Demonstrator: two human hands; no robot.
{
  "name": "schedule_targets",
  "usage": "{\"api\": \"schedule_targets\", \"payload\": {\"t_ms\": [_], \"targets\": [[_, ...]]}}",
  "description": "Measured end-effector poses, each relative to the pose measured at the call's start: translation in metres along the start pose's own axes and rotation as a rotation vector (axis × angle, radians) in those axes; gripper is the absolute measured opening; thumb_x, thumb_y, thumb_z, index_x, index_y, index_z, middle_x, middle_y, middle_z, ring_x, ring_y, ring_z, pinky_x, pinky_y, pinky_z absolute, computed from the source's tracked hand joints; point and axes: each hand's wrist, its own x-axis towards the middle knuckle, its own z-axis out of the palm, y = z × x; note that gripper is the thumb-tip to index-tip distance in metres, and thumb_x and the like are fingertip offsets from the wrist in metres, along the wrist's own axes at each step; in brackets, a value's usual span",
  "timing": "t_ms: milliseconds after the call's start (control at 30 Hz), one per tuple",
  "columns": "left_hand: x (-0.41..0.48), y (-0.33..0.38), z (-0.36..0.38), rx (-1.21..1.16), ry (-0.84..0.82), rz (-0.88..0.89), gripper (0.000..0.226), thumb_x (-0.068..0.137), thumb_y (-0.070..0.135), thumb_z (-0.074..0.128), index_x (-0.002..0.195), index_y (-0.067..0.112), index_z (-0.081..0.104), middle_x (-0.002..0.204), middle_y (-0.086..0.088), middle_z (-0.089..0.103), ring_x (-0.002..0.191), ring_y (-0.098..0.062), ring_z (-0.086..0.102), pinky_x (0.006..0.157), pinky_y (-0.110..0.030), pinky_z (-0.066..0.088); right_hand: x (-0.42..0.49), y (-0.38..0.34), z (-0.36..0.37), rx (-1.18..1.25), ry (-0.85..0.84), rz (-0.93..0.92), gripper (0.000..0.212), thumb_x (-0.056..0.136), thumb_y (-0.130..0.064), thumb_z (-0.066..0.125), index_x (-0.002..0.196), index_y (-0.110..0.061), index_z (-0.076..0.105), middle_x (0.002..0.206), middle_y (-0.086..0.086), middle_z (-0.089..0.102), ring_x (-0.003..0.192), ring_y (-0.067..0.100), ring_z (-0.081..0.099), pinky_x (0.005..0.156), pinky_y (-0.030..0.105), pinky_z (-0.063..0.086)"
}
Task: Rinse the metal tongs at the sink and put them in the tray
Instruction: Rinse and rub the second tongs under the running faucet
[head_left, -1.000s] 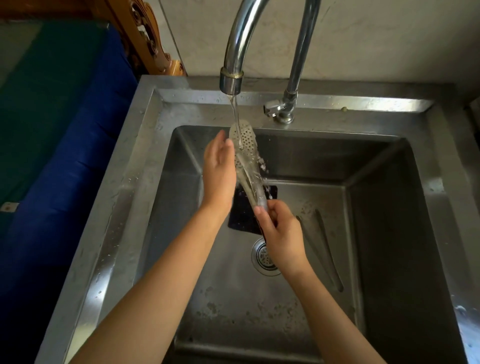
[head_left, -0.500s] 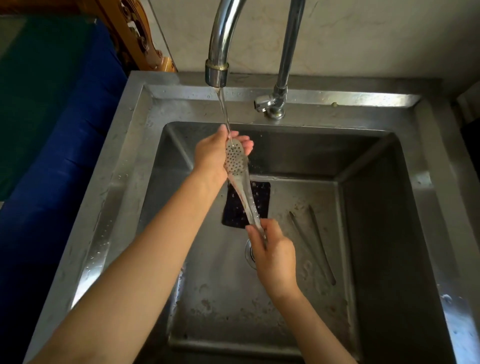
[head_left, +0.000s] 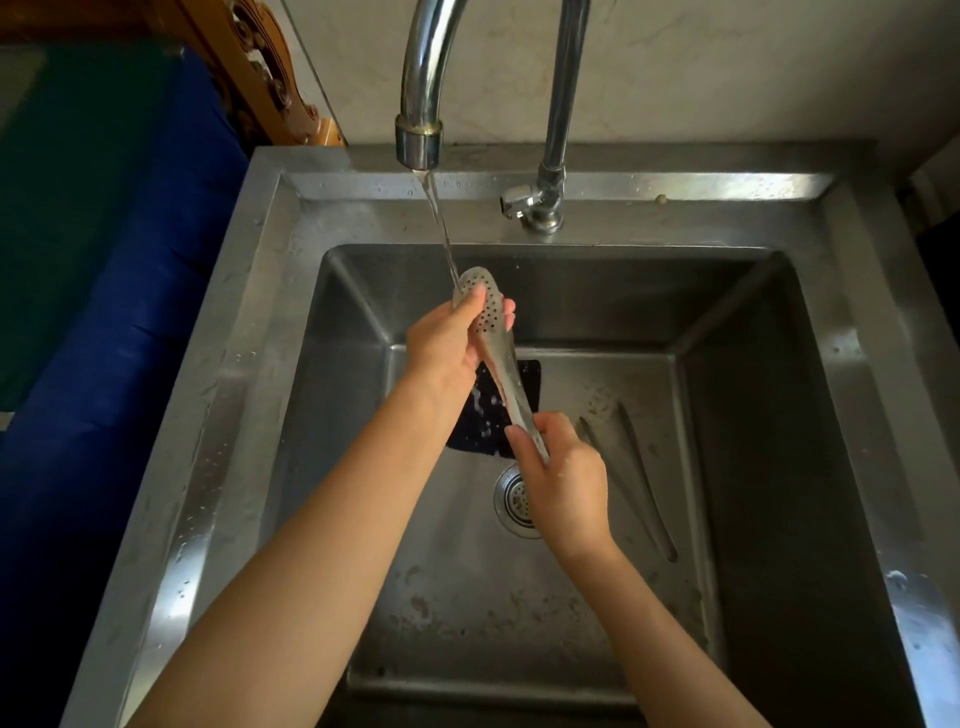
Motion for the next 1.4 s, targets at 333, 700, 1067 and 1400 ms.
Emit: {"api": "schedule_targets", "payload": {"t_ms": [333, 700, 1067, 1400], "targets": [[-0.01, -0.004, -0.011, -0.08, 0.014, 0.023, 0.009, 0.089, 0.007, 0.058, 0.094, 0.003, 0.063, 0.077, -0.009, 0.074, 0.073, -0.016, 0.072, 0.066, -0.026, 0.059, 0.023, -0.011, 0.001, -0.066, -0.051, -0.105, 0.024, 0.092, -0.029, 0.054, 0.096, -0.005, 0.057, 0.059, -0.001, 0.051, 0.049, 0.019, 0.044, 0.05, 0.029, 0.03], [-0.008, 0.013, -0.003, 0.005, -0.012, 0.056, 0.014, 0.093, 0.01, 0.052, 0.095, 0.0, 0.061, 0.081, -0.014, 0.073, 0.077, -0.022, 0.072, 0.069, -0.03, 0.059, 0.017, -0.009, 0.004, 0.014, -0.025, -0.054, 0.025, 0.09, -0.032, 0.055, 0.096, -0.007, 0.059, 0.058, 0.001, 0.054, 0.051, 0.026, 0.053, 0.048, 0.034, 0.039], [-0.022, -0.003, 0.002, 0.025, -0.052, 0.033, 0.013, 0.094, 0.007, 0.051, 0.094, 0.0, 0.061, 0.08, -0.014, 0.071, 0.073, -0.02, 0.071, 0.071, -0.03, 0.059, 0.022, -0.008, 0.003, 0.056, -0.001, -0.012, 0.022, 0.09, -0.031, 0.056, 0.092, -0.008, 0.058, 0.05, -0.012, 0.043, 0.045, 0.013, 0.041, 0.047, 0.027, 0.03], [-0.002, 0.017, -0.002, -0.051, 0.077, 0.0, 0.016, 0.088, 0.014, 0.062, 0.09, -0.002, 0.062, 0.07, -0.015, 0.07, 0.059, -0.019, 0.071, 0.056, -0.029, 0.059, 0.009, -0.008, 0.002, -0.034, 0.005, -0.099, 0.024, 0.089, -0.029, 0.058, 0.096, -0.006, 0.059, 0.054, -0.007, 0.051, 0.045, 0.019, 0.048, 0.045, 0.029, 0.035]]}}
